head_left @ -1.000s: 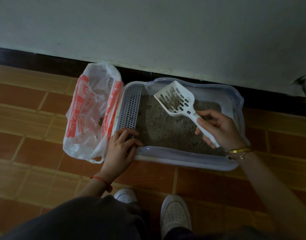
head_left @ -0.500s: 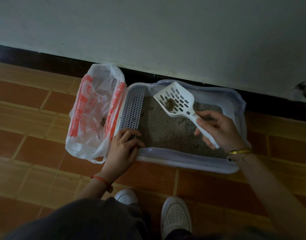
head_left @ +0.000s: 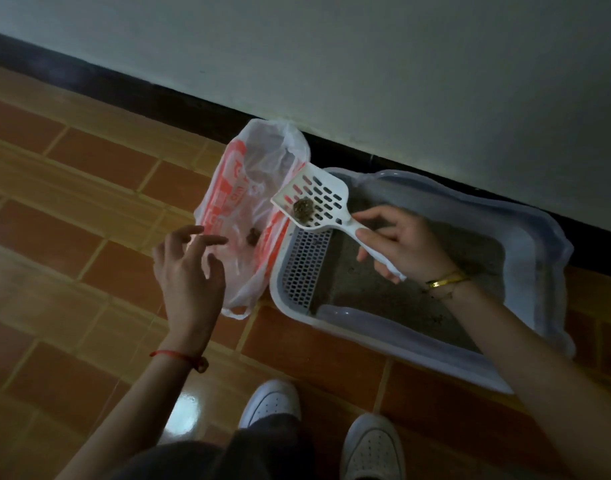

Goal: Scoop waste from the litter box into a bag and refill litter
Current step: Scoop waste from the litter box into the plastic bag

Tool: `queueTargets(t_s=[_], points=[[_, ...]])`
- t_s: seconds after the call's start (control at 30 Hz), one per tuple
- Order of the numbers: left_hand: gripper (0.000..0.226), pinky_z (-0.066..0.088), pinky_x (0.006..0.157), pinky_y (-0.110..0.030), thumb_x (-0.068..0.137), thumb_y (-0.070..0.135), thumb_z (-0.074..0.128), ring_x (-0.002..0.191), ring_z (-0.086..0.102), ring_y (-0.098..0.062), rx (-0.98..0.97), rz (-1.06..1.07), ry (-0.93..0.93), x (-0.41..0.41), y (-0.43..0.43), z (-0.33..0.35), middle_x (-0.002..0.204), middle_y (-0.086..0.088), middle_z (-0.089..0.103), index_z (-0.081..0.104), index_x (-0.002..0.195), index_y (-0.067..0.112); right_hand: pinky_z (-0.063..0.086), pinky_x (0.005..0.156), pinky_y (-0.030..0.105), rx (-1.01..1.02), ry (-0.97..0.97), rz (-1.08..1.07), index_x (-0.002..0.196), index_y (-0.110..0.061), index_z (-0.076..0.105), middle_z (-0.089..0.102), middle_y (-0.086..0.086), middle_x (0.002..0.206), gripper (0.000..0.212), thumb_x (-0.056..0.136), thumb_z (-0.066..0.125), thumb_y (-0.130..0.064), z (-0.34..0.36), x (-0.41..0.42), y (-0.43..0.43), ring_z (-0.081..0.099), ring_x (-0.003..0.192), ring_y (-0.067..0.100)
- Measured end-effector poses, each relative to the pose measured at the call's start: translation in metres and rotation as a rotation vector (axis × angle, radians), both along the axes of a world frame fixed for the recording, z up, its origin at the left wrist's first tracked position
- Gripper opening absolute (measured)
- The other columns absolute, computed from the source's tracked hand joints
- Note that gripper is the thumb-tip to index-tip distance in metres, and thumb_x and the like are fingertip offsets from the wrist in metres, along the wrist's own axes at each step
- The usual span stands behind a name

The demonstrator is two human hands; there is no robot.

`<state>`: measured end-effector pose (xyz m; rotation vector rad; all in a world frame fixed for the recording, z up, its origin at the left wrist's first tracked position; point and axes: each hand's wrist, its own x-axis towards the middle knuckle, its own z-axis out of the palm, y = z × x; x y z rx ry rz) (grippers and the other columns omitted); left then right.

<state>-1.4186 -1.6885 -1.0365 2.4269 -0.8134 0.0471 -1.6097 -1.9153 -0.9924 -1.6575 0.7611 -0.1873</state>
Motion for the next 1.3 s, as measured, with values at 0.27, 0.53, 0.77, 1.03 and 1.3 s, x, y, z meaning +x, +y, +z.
queueTargets(t_s=[0.27,0.53,0.77,1.03,1.3], points=[[0.036,0.037,0.098,-0.046,0.087,0.004,0.059,0.122,0.043,-0.031,0.120,0.012,0.137,0.005,0.016,-0.008,0.138,-0.007,0.053,0.067,0.119,0.019,0.043,0.044,0.013,-0.408,0.096,0.188,0.113,-0.023,0.060,0.069,-0.005,0.071,0.023,0.091,0.061,-0.024,-0.005,0.062,0.010,0.058,0.047,0.000],[0.047,0.040,0.102,-0.045,0.090,0.007,0.058,0.125,0.043,-0.028,0.151,0.009,0.160,0.000,0.017,-0.008,0.142,-0.007,0.052,0.055,0.137,0.013,0.044,0.045,0.025,-1.291,0.133,0.559,0.130,-0.017,0.050,0.066,0.004,0.074,0.043,0.089,0.063,-0.022,-0.009,0.085,0.023,0.063,0.055,0.020],[0.052,0.038,0.104,-0.043,0.091,0.006,0.056,0.128,0.041,-0.029,0.127,0.009,0.152,-0.005,0.013,-0.008,0.144,-0.010,0.049,0.048,0.142,0.010,0.041,0.041,0.024,-1.510,0.033,0.542,0.126,-0.012,0.058,0.062,0.008,0.068,0.044,0.090,0.033,-0.008,-0.004,0.073,0.021,0.057,0.047,0.021],[0.046,0.041,0.101,-0.042,0.088,0.005,0.056,0.123,0.041,-0.027,0.068,-0.072,0.073,-0.017,-0.002,-0.003,0.134,-0.009,0.050,0.054,0.134,0.014,0.050,0.049,0.017,-0.610,0.069,0.027,0.124,-0.025,0.060,0.071,-0.006,0.080,0.031,0.093,0.058,-0.027,0.016,0.035,0.013,0.061,0.057,-0.001],[0.029,0.046,0.085,-0.041,0.094,0.011,0.049,0.105,0.052,-0.024,-0.023,-0.448,0.106,-0.045,-0.036,-0.008,0.114,-0.004,0.058,0.064,0.118,0.016,0.037,0.035,0.020,-0.059,0.159,-0.253,0.117,-0.028,0.065,0.072,0.004,0.072,0.027,0.091,0.060,-0.021,0.033,-0.074,-0.009,0.048,0.041,0.010]])
